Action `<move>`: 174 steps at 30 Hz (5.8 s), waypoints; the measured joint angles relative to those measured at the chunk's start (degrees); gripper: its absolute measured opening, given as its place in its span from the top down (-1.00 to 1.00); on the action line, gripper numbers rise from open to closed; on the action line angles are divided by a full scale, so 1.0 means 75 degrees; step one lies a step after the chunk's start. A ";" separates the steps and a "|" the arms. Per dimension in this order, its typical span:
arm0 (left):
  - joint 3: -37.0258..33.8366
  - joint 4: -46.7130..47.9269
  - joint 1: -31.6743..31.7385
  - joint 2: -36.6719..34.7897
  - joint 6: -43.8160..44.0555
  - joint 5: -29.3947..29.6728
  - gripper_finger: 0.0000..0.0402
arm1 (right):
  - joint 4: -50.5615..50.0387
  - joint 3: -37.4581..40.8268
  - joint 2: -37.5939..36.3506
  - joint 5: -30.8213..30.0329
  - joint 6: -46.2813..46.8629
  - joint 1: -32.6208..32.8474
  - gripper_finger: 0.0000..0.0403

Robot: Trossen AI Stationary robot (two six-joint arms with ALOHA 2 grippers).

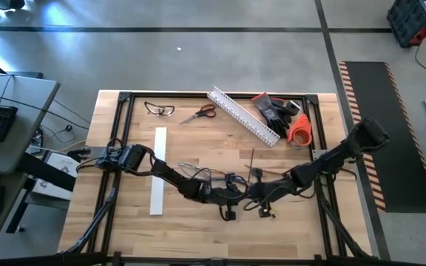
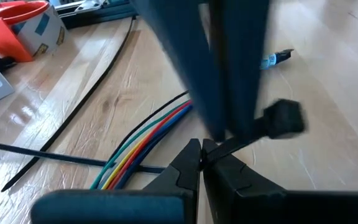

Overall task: Ziptie cables
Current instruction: Wrap the bottom black zip tie on the cable wires

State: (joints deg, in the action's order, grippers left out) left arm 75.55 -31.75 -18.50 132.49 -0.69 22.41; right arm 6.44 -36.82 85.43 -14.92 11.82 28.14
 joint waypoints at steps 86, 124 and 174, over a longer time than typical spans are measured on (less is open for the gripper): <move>-0.1856 -0.3136 -0.0129 -0.0055 0.0061 -0.0977 1.00 | 0.2902 0.1767 0.0415 0.0970 0.0800 -0.4518 -0.10; -0.1856 -0.3025 -0.0148 -0.0055 0.0263 -0.1007 1.00 | 0.2602 0.0819 0.2002 0.2944 -0.0236 -0.4691 0.96; -0.1507 -0.4415 0.0909 0.0000 0.3119 -0.2087 1.00 | 0.1008 0.0648 0.1262 -0.4586 -0.2185 0.0046 1.00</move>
State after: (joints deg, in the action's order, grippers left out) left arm 64.25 -64.86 -11.68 132.49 22.70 6.76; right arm 14.00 -31.96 94.90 -49.31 -4.56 28.49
